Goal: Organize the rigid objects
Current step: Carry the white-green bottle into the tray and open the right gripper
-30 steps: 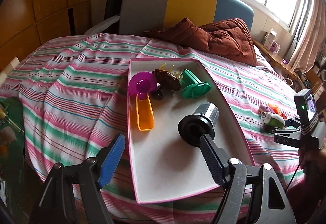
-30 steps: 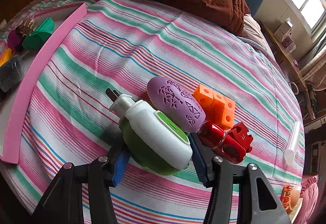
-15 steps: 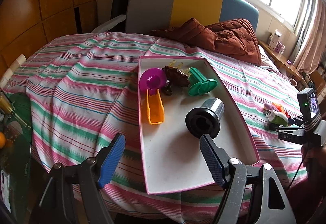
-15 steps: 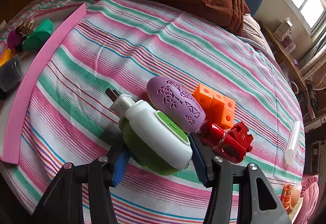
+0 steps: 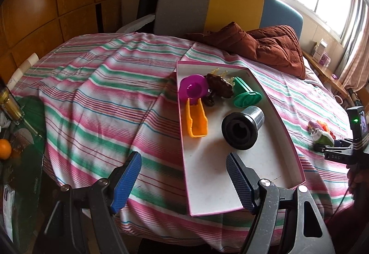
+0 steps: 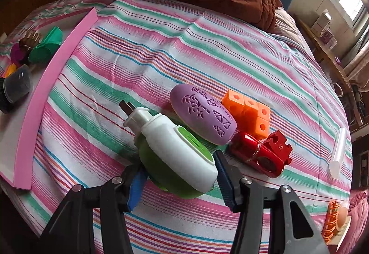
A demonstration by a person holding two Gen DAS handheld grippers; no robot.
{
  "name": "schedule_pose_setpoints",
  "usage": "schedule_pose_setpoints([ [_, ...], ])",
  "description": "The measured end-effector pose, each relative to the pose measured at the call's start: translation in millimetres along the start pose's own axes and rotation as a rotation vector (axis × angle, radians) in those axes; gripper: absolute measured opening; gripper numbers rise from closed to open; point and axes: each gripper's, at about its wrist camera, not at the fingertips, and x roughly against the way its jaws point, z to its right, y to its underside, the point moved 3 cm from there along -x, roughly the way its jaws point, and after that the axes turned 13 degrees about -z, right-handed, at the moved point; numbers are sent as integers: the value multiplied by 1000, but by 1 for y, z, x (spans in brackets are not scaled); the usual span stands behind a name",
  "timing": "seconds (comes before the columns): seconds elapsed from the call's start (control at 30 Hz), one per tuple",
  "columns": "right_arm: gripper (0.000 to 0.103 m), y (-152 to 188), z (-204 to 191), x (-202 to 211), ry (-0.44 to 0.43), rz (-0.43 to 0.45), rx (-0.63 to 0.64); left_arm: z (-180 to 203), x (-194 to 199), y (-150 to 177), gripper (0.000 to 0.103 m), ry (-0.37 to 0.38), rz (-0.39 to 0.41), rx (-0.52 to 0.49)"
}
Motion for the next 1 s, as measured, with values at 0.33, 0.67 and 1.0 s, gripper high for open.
schedule_pose_setpoints([
  [0.33,55,0,-44,55,-165,125,-5,-11,-1,4,76,4,-6,24],
  [0.67,55,-8,-147,89,-439,146,128,-32,0,5,76,-9,2,77],
  [1.0,56,-43,-238,54,-635,-12,73,-56,-1,6,76,-22,-4,129],
])
